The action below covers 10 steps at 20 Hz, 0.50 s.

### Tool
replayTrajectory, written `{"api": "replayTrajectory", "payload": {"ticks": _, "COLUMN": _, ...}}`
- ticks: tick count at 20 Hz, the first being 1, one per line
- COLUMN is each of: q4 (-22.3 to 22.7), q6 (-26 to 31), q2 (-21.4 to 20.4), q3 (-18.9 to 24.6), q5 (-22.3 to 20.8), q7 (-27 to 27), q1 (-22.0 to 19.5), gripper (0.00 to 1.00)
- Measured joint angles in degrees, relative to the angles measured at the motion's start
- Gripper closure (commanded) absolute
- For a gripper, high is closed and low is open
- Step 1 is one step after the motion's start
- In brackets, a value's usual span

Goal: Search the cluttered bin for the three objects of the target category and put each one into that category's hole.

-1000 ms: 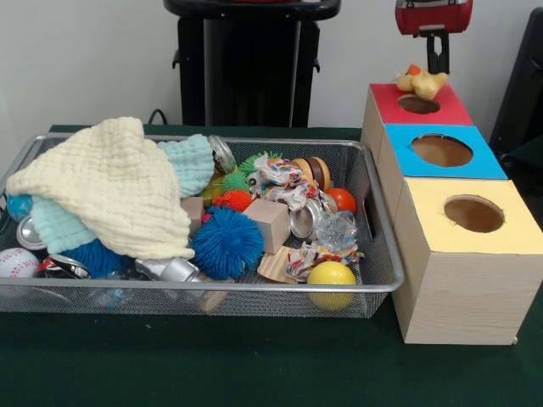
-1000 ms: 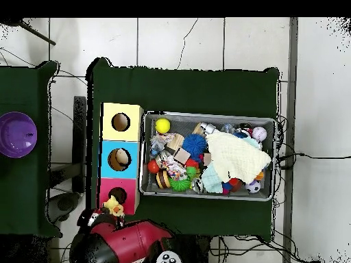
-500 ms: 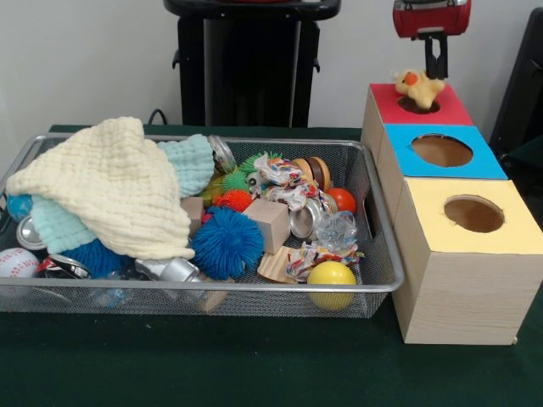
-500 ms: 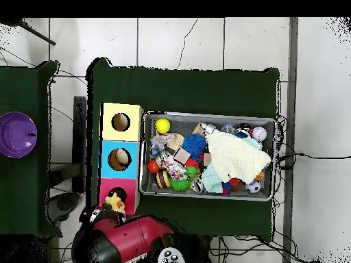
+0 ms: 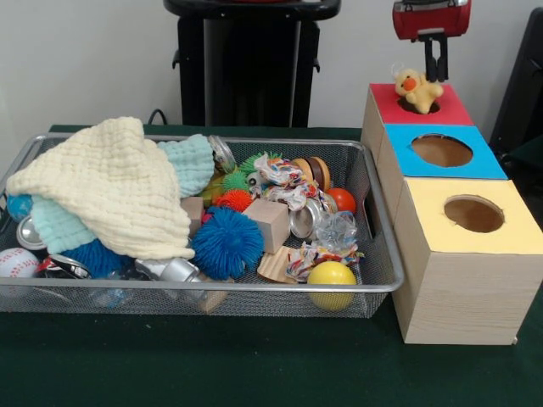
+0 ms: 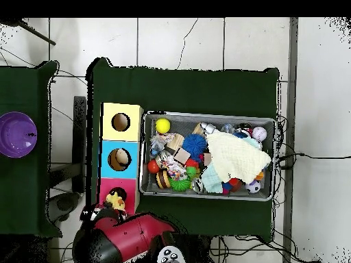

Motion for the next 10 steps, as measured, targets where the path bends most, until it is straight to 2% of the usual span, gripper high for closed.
{"api": "replayTrajectory", "payload": {"ticks": 10, "q4": 0.0, "q6": 0.0, "q2": 0.0, "q3": 0.1, "q5": -3.2, "q7": 0.0, "q1": -0.3, "gripper": 1.00}}
